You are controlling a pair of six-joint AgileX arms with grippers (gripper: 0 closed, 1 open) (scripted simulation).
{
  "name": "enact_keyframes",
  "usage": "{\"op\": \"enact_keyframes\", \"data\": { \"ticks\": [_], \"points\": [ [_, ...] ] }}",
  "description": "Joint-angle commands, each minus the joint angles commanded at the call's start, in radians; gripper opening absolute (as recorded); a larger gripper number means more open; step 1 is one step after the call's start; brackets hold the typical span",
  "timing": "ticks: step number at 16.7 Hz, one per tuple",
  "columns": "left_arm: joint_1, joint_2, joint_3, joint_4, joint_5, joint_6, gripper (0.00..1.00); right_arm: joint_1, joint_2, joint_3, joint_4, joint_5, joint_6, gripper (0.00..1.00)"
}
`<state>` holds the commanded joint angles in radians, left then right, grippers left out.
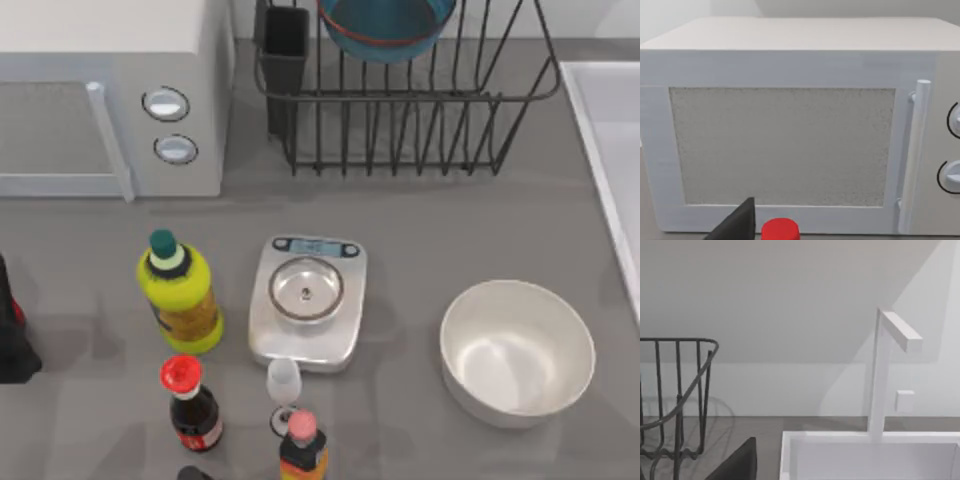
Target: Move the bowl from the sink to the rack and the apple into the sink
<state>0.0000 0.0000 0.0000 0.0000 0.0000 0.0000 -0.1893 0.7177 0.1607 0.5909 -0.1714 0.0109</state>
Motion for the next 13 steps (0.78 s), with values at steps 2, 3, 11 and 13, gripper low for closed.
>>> {"op": "enact_keyframes", "data": {
  "ticks": [2, 3, 11, 13],
  "points": [
    [0.0, 0.0, 0.0, 0.0, 0.0, 0.0, 1.0, 0.05, -0.219, -0.047, -0.166, 0.045, -0.001, 1.0],
    [0.0, 0.0, 0.0, 0.0, 0.0, 0.0, 1.0, 0.074, -0.316, -0.068, -0.242, 0.067, -0.002, 1.0],
    [0.0, 0.0, 0.0, 0.0, 0.0, 0.0, 1.0, 0.188, -0.715, -0.16, -0.588, 0.171, -0.011, 1.0],
    [0.0, 0.0, 0.0, 0.0, 0.0, 0.0, 1.0, 0.189, -0.718, -0.161, -0.591, 0.171, -0.011, 1.0]
  ]
}}
